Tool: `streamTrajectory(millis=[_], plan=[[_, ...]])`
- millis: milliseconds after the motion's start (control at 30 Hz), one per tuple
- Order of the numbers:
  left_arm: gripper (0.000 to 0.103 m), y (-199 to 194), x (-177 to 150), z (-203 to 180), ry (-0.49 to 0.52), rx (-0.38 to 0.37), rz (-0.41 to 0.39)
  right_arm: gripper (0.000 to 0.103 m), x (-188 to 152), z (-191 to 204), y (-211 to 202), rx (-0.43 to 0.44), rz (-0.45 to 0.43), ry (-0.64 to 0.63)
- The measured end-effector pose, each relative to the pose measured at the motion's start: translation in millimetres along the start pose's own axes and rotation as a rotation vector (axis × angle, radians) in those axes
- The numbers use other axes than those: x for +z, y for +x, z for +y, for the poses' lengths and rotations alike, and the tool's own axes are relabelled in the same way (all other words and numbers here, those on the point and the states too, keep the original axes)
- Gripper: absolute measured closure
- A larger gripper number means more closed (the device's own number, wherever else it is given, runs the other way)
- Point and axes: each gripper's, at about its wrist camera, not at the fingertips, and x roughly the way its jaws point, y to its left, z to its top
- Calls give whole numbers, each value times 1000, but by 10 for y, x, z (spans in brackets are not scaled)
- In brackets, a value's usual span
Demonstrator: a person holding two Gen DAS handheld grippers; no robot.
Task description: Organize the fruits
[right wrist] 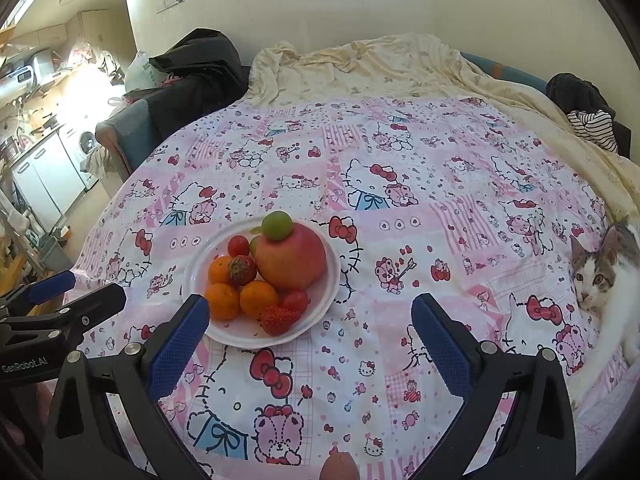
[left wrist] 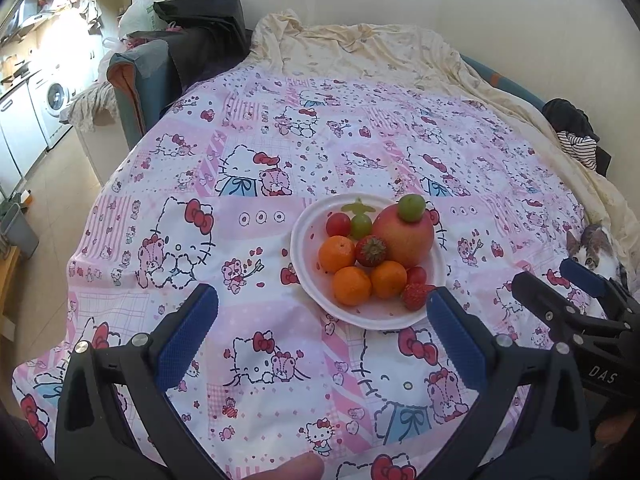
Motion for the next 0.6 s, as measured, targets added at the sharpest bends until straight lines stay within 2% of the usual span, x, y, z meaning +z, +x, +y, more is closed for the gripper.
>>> streamTrajectory(millis=[600], plan=[[0,-25,20,-4,-4,-5,-5,0,4,-4,-11,-2,-3,1]])
